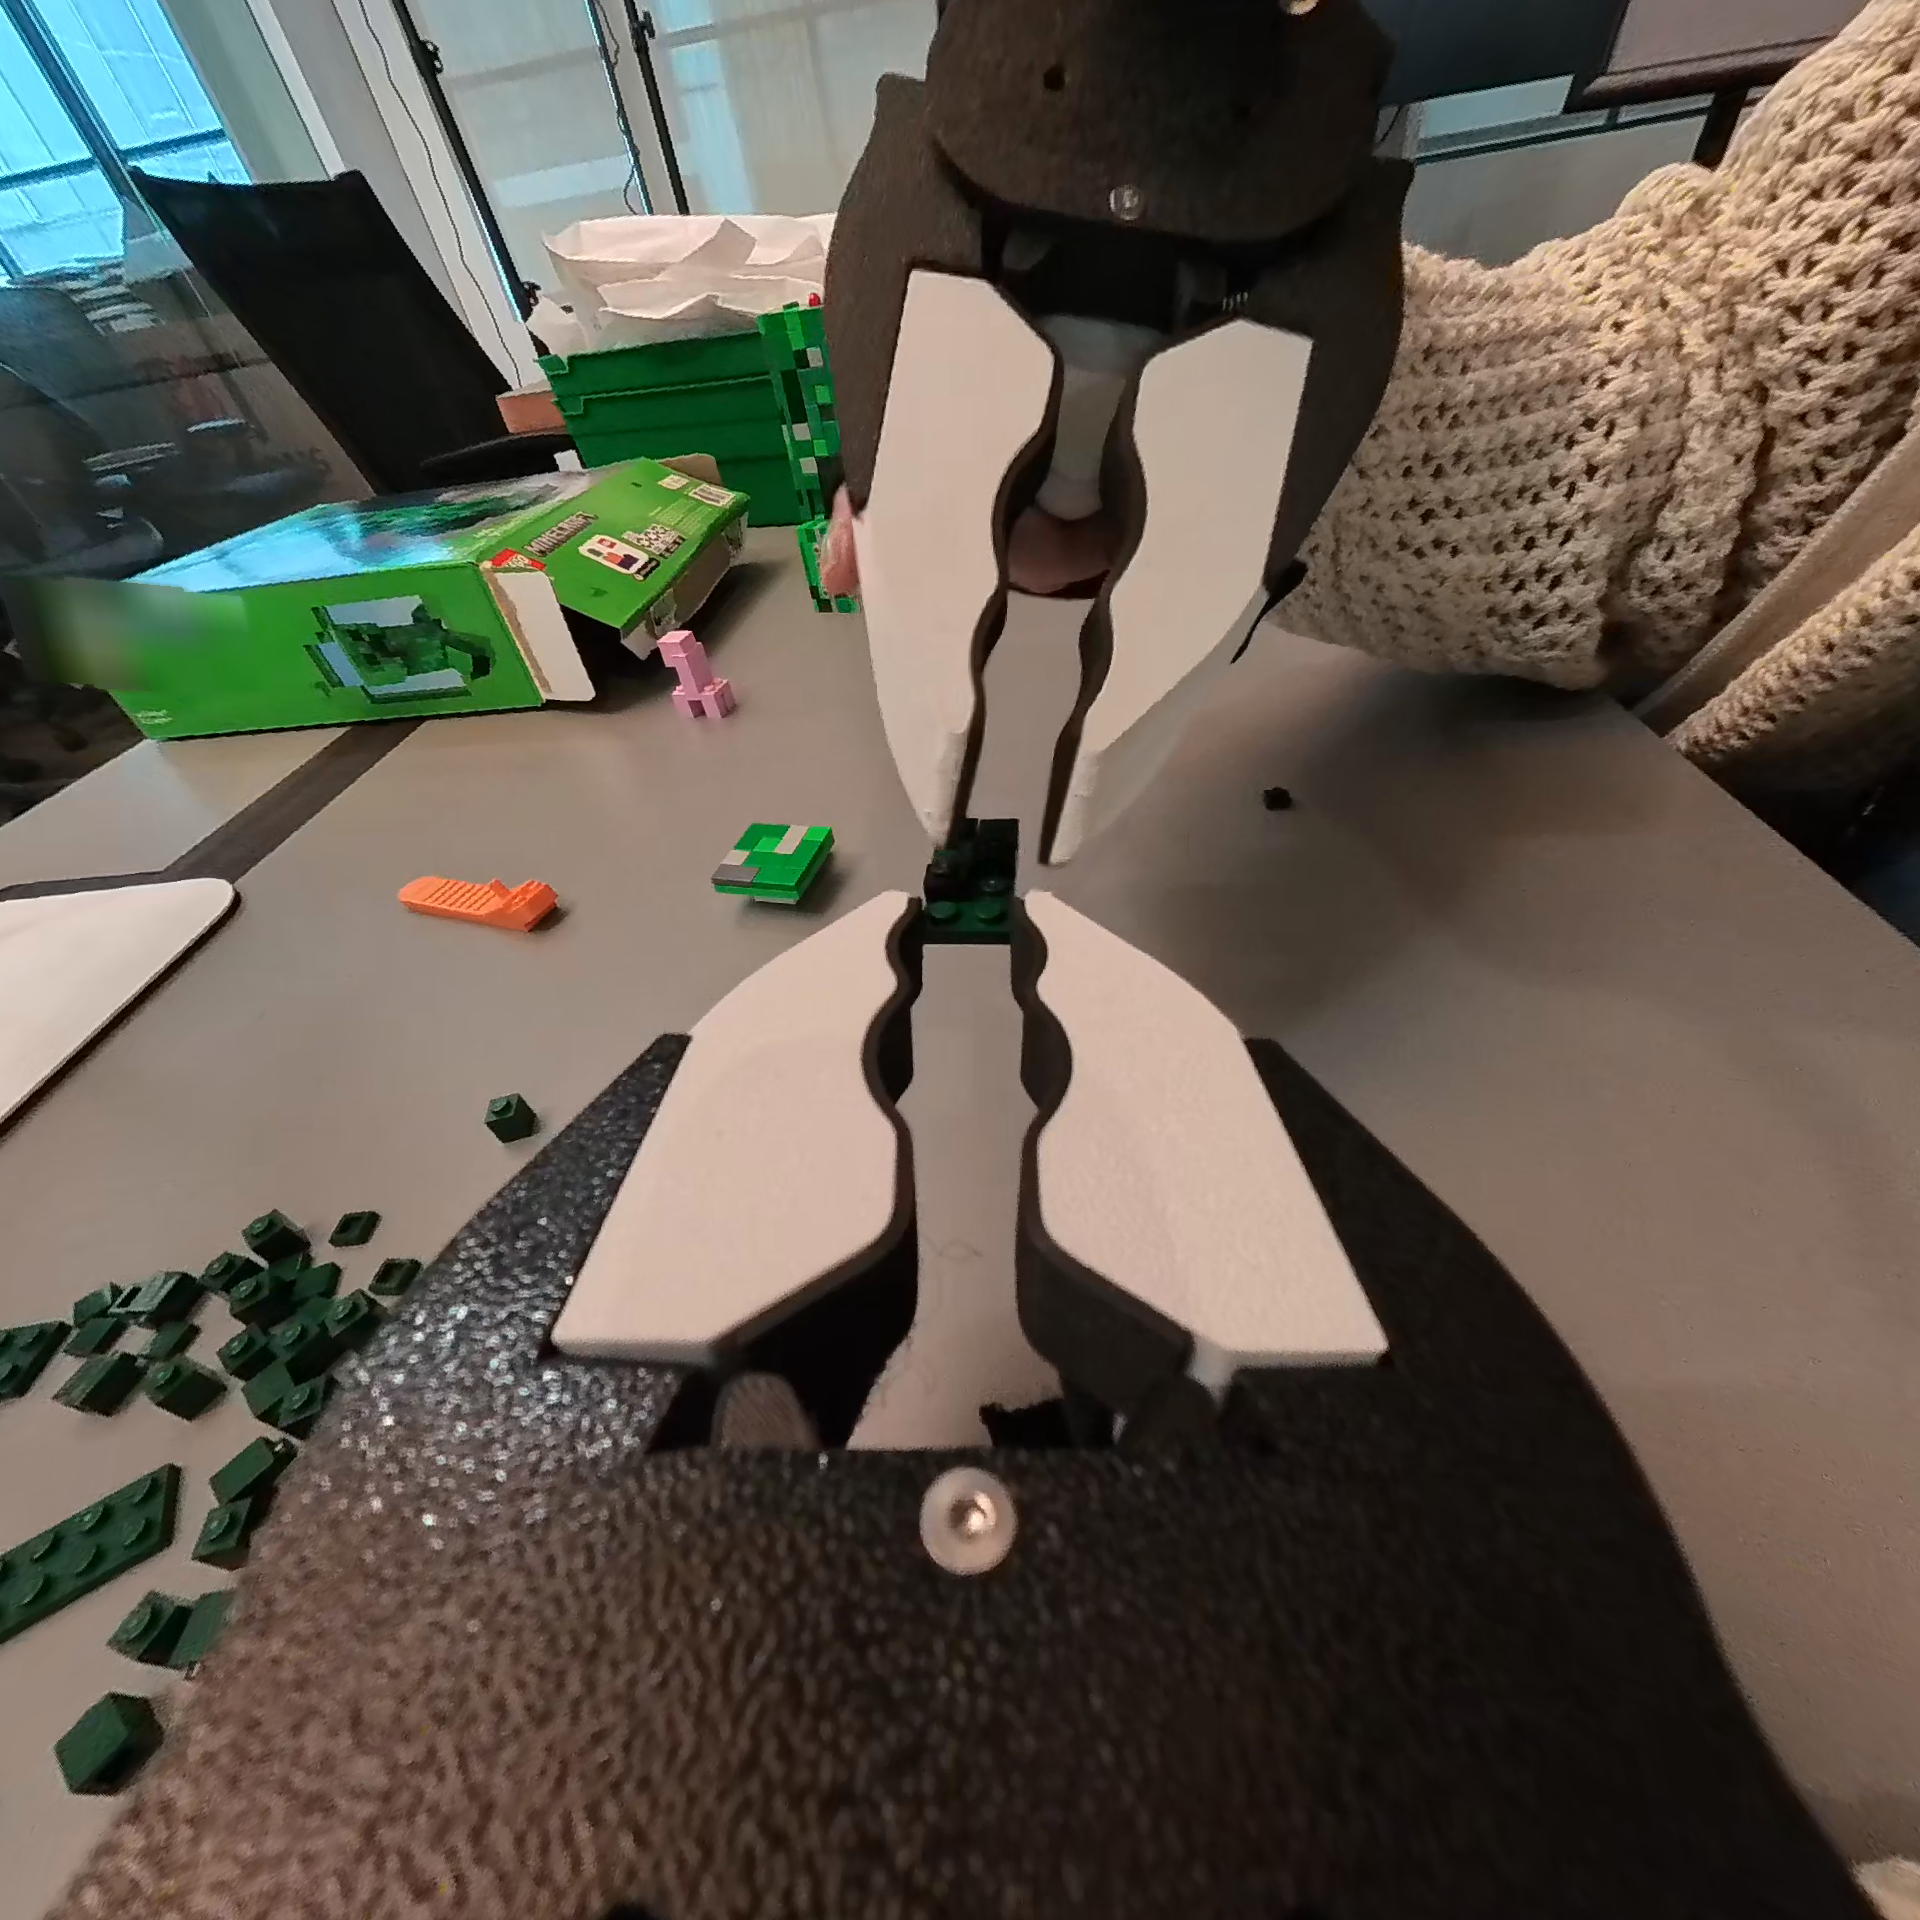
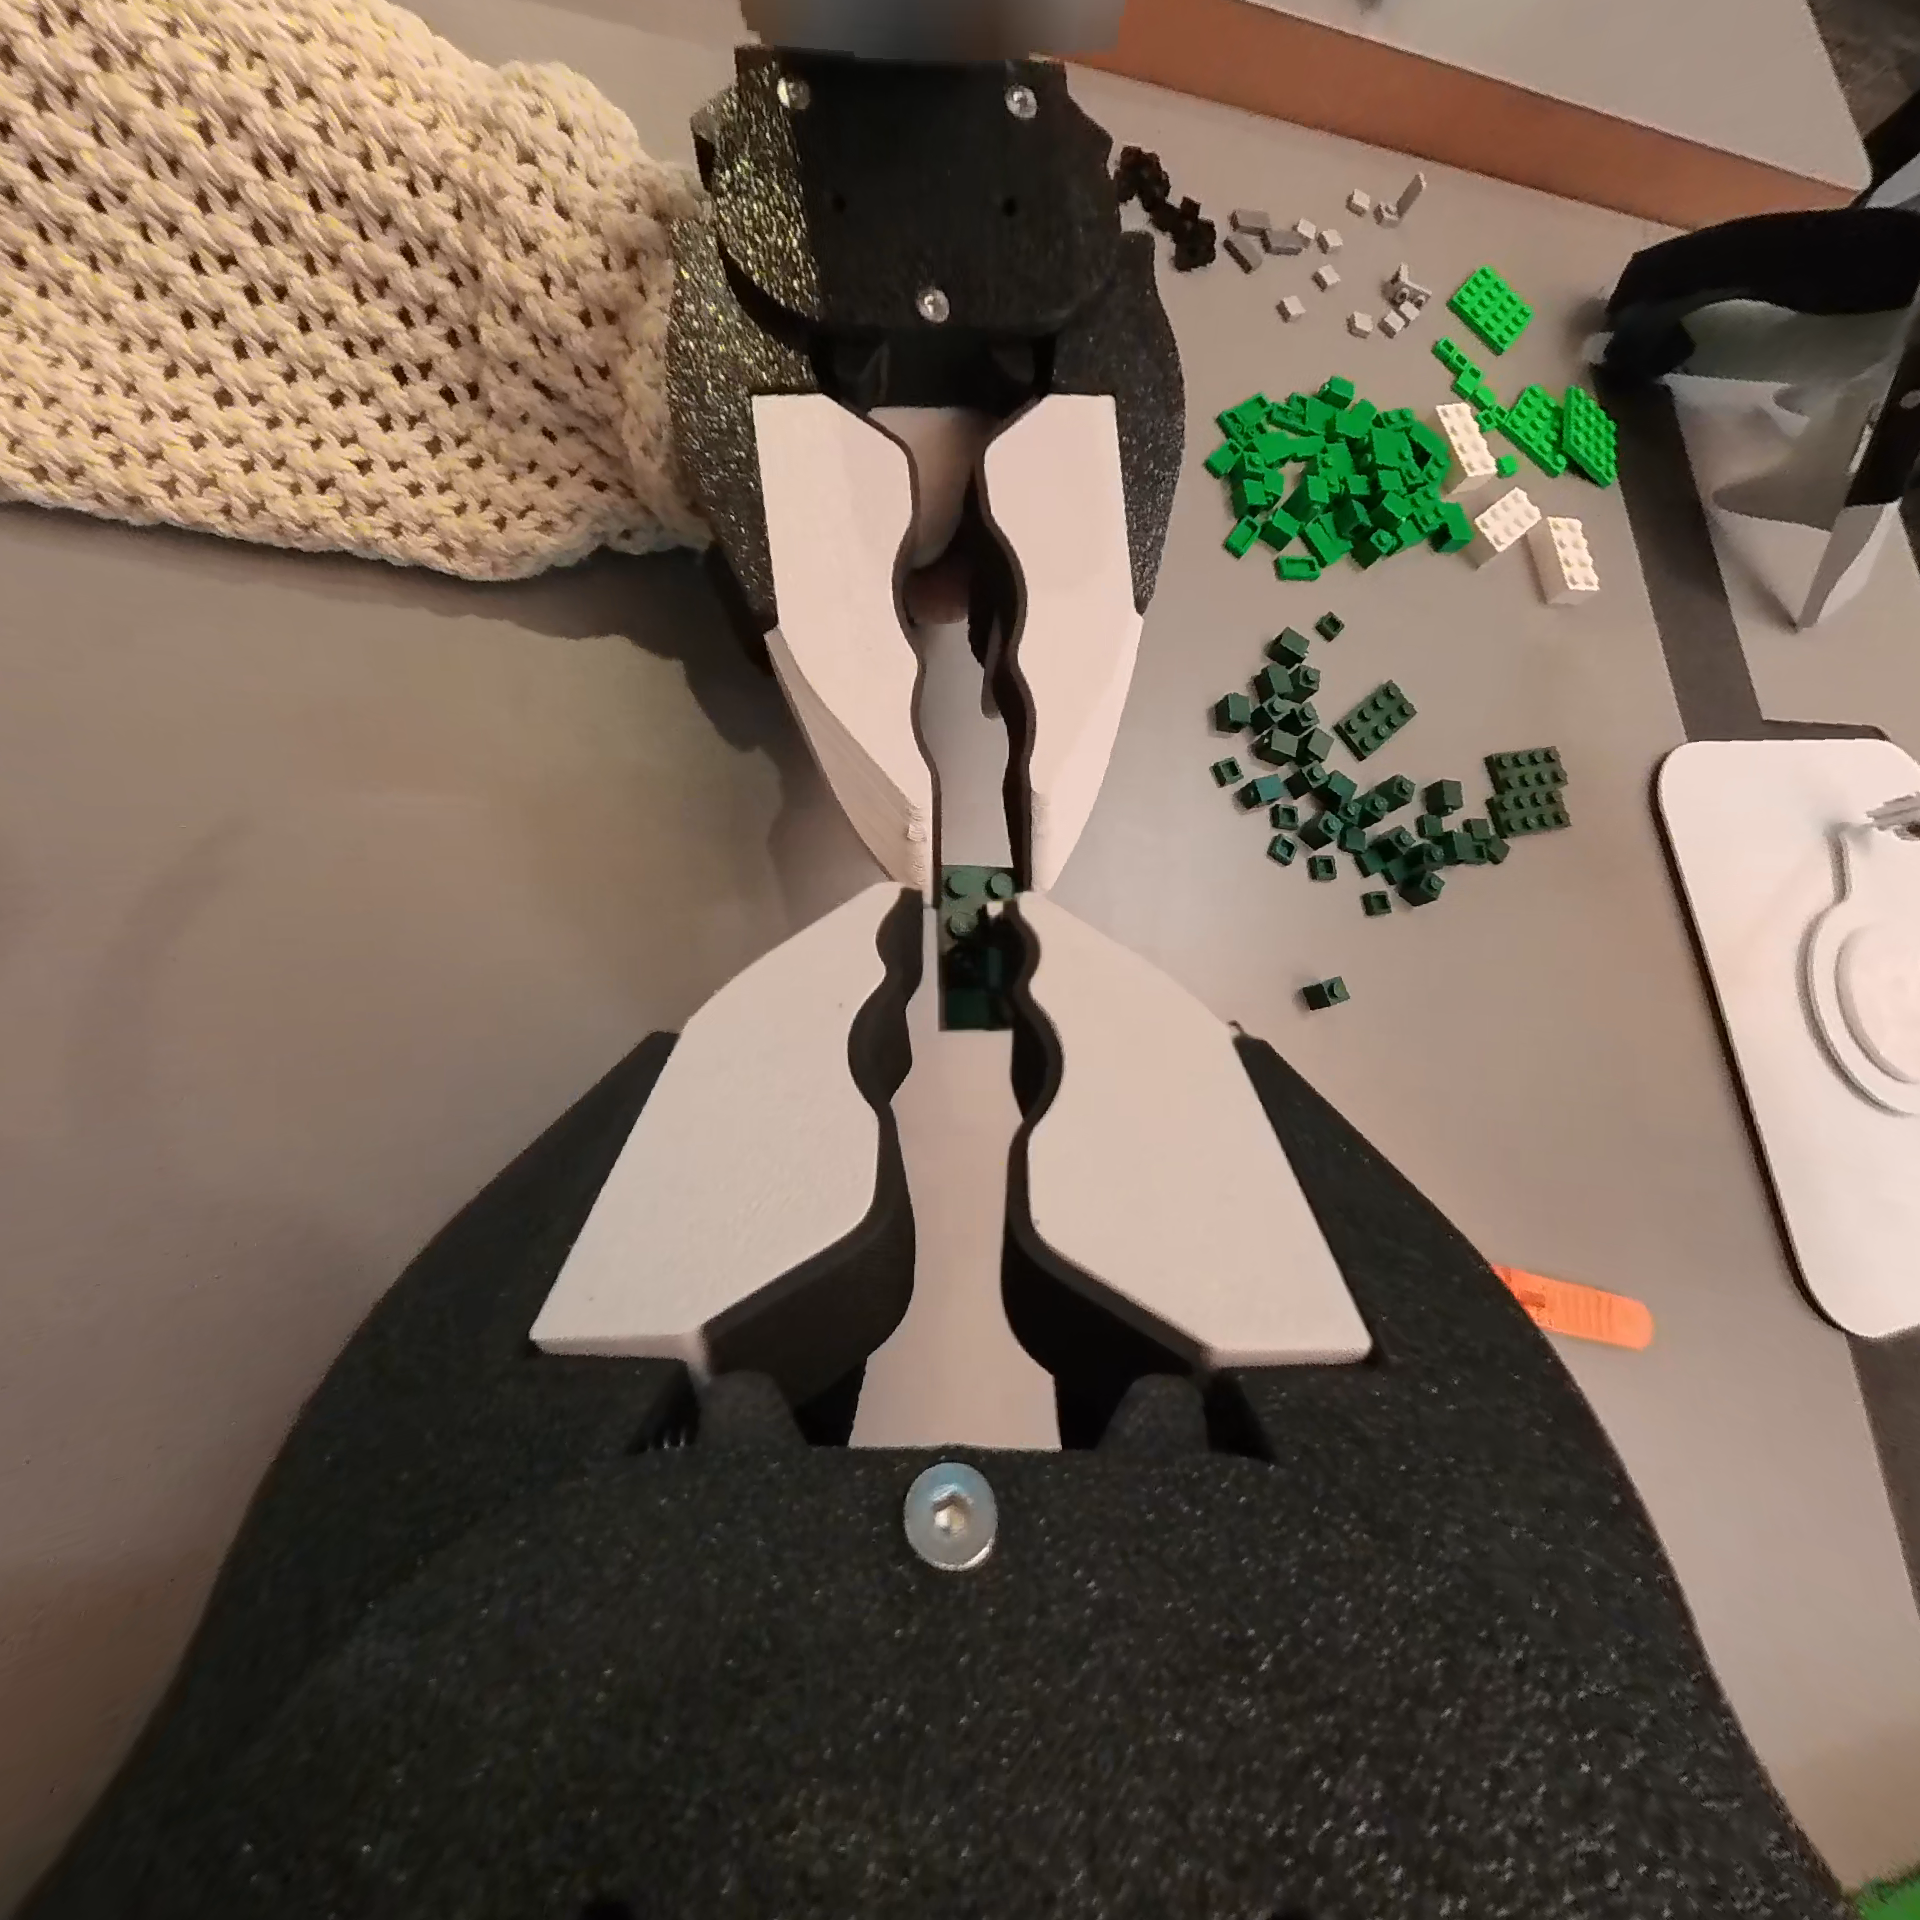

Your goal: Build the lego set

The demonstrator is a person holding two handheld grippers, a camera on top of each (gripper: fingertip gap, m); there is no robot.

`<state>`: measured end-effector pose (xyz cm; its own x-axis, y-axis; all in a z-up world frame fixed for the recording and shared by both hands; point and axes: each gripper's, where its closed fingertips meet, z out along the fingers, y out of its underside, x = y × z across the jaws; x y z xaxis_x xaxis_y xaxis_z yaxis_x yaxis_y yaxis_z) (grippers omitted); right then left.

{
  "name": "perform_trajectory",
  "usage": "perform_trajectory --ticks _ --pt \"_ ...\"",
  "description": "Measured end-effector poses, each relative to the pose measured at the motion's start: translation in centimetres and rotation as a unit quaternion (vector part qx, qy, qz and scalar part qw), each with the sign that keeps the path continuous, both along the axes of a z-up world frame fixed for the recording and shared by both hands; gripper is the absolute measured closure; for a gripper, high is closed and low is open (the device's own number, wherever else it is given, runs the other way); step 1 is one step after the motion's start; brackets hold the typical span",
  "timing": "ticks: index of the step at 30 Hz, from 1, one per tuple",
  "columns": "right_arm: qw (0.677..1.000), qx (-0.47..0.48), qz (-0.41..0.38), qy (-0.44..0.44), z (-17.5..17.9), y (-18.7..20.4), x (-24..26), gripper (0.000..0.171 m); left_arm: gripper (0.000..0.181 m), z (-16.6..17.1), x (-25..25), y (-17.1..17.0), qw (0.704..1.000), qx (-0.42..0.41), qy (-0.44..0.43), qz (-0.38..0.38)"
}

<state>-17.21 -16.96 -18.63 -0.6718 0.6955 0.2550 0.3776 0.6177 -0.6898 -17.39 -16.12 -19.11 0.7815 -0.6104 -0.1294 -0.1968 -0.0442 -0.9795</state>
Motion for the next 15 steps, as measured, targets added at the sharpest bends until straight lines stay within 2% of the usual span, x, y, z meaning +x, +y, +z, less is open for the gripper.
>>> perform_trajectory --ticks 7,11,15 --pt "0.999 0.030 -0.014 0.012 -0.1 0.7 0.0 0.156 0.166 0.1 -0.5 0.2 1.000 0.004 -0.002 0.019" --pt "0.998 0.009 -0.043 0.033 0.2 1.2 0.6 0.158 0.166 0.1 -3.3 1.0 0.994 0.020 0.020 0.109" --pt "0.997 -0.019 -0.076 0.004 -1.7 2.0 1.2 0.160 0.166 0.9 -5.6 1.0 0.984 0.046 0.023 0.169"
